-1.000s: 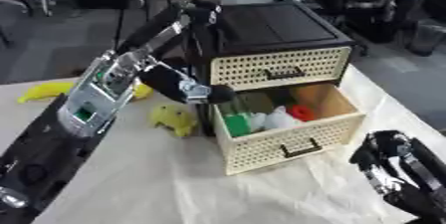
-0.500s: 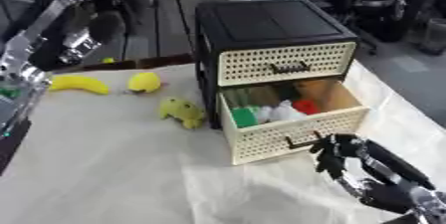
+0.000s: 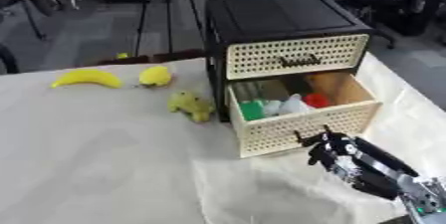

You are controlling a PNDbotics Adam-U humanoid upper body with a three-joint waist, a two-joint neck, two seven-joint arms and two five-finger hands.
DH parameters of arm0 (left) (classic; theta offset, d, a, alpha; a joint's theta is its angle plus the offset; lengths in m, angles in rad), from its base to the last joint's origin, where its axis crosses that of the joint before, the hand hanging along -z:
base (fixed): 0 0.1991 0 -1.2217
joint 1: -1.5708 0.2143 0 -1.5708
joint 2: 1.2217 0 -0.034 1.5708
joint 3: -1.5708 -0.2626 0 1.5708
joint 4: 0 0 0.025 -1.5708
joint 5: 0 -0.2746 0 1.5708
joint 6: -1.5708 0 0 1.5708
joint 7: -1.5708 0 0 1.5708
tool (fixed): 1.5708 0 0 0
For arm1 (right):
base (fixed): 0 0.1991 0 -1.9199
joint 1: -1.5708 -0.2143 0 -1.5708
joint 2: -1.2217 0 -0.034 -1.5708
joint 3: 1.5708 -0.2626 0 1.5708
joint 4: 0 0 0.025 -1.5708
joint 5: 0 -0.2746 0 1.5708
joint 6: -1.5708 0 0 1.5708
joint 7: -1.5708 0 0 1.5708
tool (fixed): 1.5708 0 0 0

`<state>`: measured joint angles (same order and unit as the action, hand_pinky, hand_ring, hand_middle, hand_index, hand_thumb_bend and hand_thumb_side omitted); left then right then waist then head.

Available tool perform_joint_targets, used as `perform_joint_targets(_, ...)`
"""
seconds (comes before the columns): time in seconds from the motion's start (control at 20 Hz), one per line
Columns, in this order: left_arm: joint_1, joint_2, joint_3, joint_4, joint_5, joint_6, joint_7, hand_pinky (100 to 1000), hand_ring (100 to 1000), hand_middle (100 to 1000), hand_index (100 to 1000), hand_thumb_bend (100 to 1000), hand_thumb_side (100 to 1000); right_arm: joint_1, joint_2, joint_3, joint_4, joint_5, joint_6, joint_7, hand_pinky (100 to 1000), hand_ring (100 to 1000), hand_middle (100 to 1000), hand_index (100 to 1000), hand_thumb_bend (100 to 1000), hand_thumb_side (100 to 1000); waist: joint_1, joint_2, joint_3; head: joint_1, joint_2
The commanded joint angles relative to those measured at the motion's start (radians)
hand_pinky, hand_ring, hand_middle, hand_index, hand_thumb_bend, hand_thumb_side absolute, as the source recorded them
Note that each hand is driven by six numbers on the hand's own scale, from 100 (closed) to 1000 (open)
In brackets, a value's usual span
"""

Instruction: Pick up objects from table and place into drawer.

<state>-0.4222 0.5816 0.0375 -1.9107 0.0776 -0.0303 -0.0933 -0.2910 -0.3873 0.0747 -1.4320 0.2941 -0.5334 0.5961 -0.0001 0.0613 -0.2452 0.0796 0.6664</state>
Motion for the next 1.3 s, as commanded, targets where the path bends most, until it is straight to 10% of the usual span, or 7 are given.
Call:
perform_joint_targets(0.05,0.009,0.032,0.034,-0.028,0.002,0.004,0.023,625,467,551,679,477,757,-0.020,-0.035,-0.014,0.022,0.035,-0.008,-0.008,488,758,808,668,100,1000,0.004,-0.014,0.007,-0.003,0.012)
perform_joint_targets(1.3,0.057,-0.007,0.071,-0.064,-0.001,0.014,0.066,625,470,551,687,482,751,-0.172,-0.069,-0.038,0.342,0.393,-0.071,-0.192,543,775,788,700,100,1000,0.023,-0.022,0.073,-0.019,0.026)
